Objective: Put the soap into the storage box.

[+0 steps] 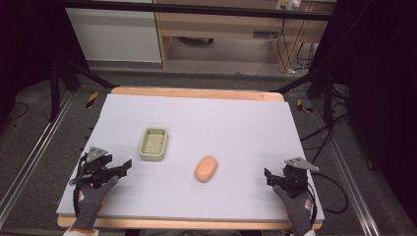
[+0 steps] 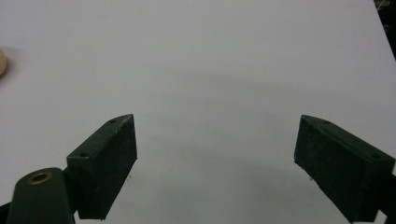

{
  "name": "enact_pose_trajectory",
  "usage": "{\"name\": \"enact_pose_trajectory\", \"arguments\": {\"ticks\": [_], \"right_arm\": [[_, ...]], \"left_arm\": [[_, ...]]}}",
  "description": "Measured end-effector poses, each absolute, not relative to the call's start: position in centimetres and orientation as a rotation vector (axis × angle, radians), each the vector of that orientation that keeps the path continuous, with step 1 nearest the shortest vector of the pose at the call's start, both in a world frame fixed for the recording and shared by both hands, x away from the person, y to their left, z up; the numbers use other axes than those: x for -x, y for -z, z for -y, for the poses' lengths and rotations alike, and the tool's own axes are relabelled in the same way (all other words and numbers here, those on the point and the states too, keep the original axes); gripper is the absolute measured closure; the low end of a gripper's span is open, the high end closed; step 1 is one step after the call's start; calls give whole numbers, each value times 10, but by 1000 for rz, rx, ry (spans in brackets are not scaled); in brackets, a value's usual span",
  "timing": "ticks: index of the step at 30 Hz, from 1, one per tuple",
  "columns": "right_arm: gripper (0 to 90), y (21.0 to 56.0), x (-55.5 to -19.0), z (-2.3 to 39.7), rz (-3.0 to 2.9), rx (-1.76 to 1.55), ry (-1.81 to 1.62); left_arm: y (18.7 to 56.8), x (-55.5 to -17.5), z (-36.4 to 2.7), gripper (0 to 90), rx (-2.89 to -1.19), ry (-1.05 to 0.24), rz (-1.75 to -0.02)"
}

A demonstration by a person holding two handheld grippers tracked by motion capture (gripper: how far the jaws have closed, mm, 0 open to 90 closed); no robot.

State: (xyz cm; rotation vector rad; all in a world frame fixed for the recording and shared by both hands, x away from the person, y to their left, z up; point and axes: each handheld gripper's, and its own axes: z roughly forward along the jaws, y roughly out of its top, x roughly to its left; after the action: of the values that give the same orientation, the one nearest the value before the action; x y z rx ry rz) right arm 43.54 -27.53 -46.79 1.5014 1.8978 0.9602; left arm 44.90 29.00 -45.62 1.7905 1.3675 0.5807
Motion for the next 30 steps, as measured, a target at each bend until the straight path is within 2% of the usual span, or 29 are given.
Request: {"name": "enact_pose_trajectory", "arguments": {"ticks": [30], "right_arm": [[130,472,-436,269,-1969,-1498,-945]], "left_arm": [[441,-440,-245,216,-1855,-527,-1216]]}}
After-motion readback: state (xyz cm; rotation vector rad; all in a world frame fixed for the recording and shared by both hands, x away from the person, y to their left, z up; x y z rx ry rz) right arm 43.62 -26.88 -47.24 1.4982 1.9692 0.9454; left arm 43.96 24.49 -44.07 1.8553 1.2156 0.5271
